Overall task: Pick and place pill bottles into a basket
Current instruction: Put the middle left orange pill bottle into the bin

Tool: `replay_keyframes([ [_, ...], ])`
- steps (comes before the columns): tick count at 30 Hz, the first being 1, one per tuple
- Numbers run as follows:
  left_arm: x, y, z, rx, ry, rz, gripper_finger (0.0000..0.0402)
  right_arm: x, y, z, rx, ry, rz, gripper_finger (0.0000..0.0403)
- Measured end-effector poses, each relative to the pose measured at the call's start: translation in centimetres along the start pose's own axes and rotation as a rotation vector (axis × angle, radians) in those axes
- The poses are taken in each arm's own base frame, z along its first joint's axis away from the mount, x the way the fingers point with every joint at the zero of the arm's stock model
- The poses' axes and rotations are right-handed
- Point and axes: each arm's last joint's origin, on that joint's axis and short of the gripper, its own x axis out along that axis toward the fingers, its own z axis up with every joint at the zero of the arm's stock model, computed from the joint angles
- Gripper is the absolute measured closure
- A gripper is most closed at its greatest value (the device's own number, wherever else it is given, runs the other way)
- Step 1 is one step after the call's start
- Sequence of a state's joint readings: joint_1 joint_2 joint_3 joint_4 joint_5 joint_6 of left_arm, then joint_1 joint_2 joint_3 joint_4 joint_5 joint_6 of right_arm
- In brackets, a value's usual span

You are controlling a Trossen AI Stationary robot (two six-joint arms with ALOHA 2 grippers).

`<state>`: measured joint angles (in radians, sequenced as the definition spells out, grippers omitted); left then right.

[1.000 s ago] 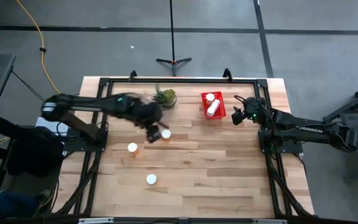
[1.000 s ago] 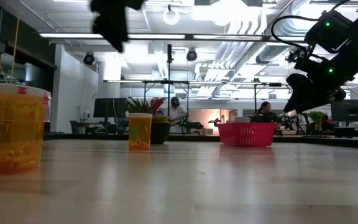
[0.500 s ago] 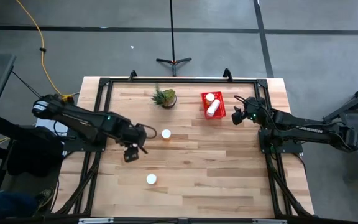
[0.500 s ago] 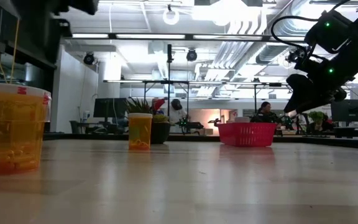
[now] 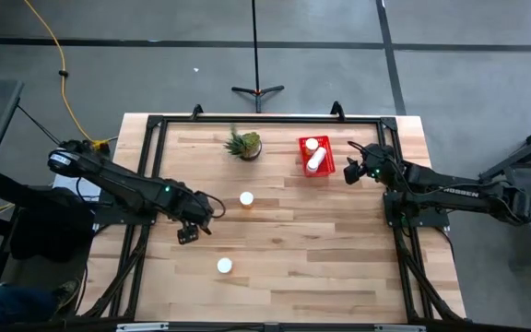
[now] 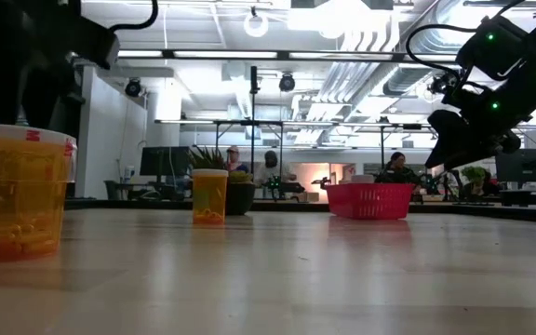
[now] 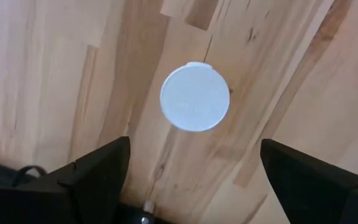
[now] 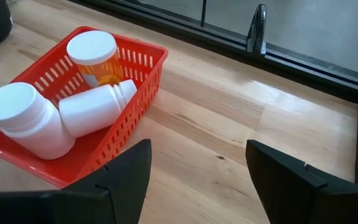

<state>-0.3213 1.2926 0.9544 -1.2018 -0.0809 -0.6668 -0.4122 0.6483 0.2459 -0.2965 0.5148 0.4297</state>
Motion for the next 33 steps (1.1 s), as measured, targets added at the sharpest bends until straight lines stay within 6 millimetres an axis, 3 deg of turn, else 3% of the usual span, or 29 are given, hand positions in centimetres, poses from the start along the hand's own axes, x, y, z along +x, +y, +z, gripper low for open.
replay_keyframes([
  [12,1.9,0.1,0.1,0.080,-0.080,0.049,0.0007,0.0,-0.1,-0.2,-0.011,0.014,-0.011,0.0151],
  [33,5.0,-0.1,-0.2,0.126,-0.127,-0.015,0.0007,0.0,-0.1,-0.2,-0.012,0.016,-0.011,0.0151],
])
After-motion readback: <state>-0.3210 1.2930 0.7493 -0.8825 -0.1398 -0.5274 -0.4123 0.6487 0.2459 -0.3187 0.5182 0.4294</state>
